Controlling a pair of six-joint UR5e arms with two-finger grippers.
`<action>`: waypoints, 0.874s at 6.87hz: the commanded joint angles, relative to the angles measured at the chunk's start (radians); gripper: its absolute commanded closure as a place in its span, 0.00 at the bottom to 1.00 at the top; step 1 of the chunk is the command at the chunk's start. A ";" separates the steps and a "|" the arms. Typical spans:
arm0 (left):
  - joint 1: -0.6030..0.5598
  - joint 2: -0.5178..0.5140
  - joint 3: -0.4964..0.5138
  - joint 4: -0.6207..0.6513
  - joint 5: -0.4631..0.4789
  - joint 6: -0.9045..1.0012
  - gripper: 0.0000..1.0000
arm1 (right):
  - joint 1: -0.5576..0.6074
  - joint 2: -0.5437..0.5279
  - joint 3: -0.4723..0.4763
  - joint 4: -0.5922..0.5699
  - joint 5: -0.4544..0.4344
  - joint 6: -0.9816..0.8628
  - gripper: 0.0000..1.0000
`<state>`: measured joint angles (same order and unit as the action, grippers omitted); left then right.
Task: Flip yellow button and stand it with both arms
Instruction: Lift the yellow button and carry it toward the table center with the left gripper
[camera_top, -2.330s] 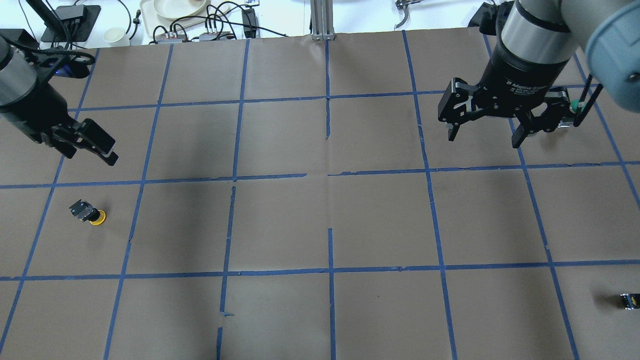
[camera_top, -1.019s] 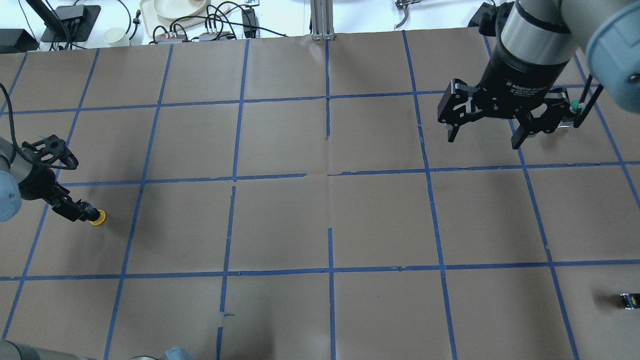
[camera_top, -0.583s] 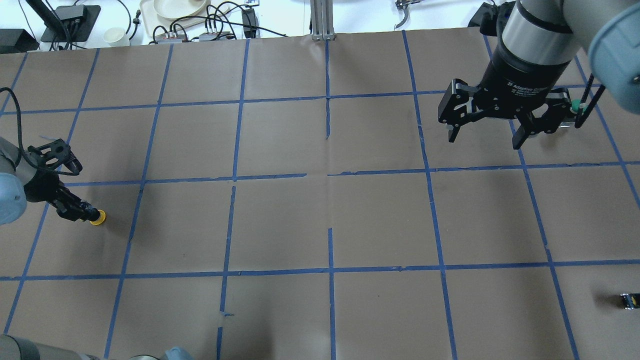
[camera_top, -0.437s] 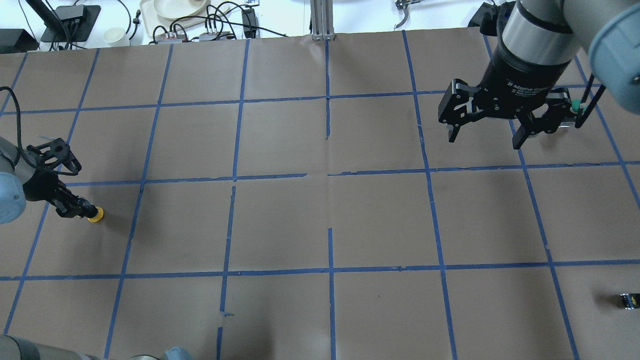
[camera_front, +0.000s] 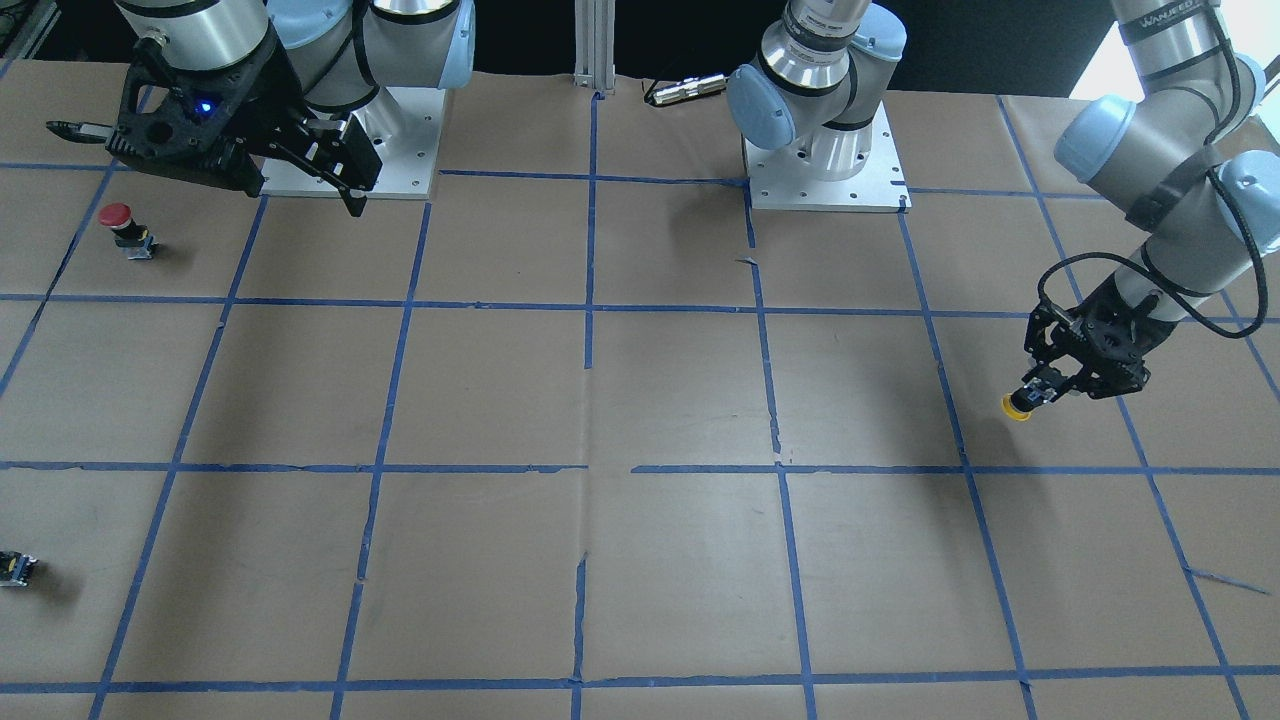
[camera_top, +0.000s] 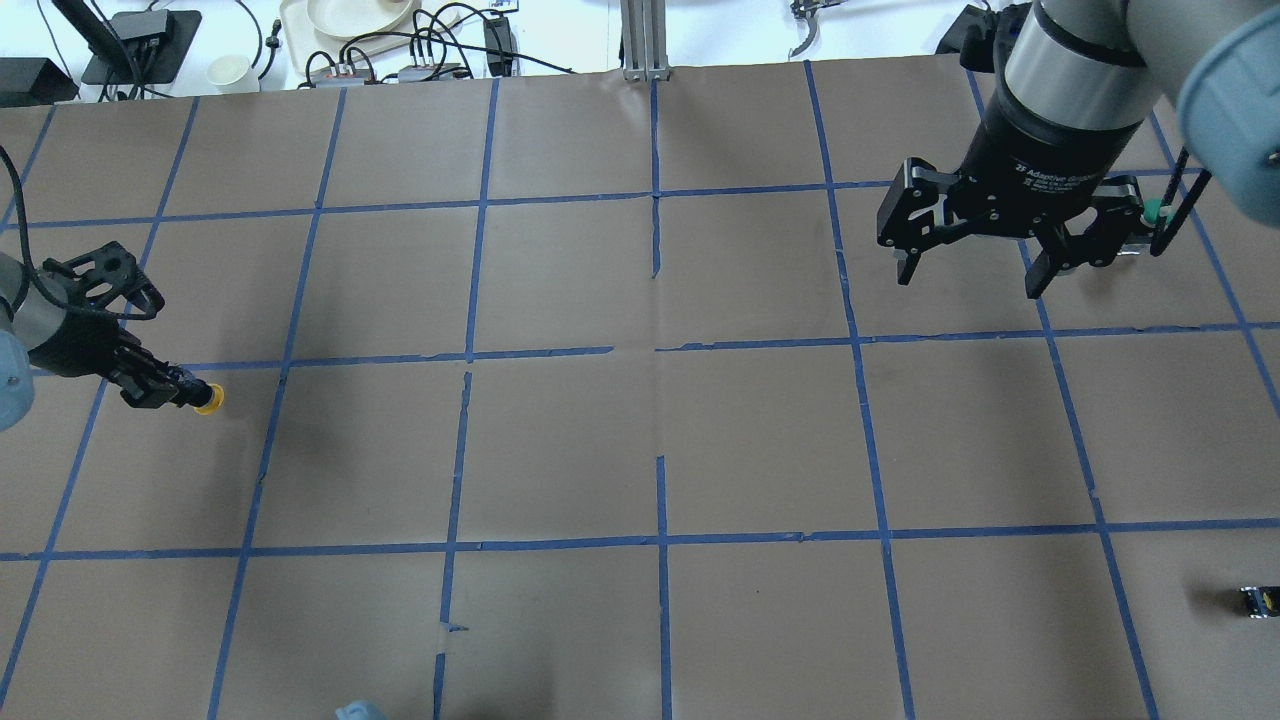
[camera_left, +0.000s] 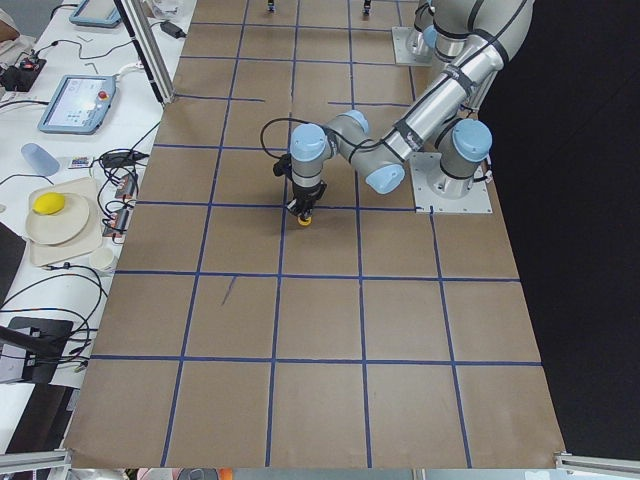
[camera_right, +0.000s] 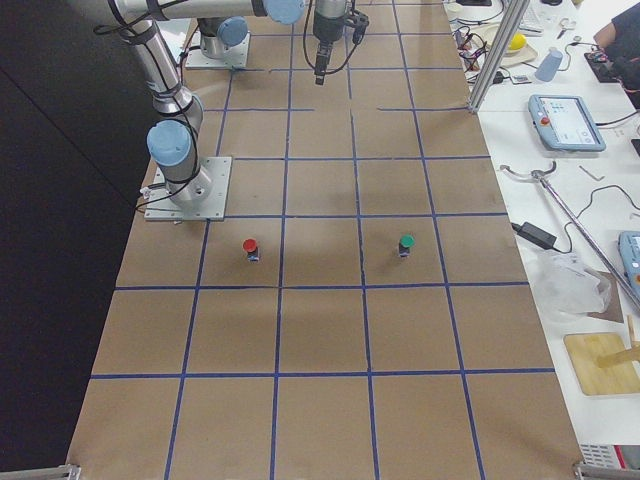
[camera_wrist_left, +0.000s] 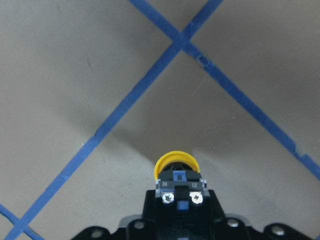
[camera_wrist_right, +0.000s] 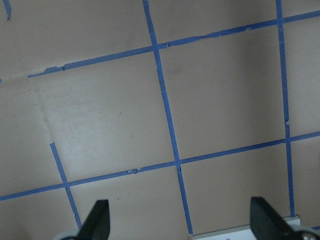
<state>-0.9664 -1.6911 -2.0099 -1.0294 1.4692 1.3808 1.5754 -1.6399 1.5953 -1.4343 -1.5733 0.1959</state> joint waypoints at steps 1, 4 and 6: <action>-0.165 0.132 0.022 -0.293 -0.157 -0.199 0.82 | 0.000 0.000 0.002 0.002 -0.002 -0.001 0.00; -0.401 0.177 0.042 -0.391 -0.514 -0.694 0.82 | 0.000 0.000 0.002 0.002 -0.002 -0.001 0.00; -0.500 0.214 0.034 -0.391 -0.825 -1.008 0.82 | 0.000 0.000 0.002 0.002 -0.002 -0.001 0.00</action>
<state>-1.4090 -1.4977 -1.9701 -1.4169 0.8312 0.5481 1.5754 -1.6398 1.5969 -1.4328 -1.5754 0.1948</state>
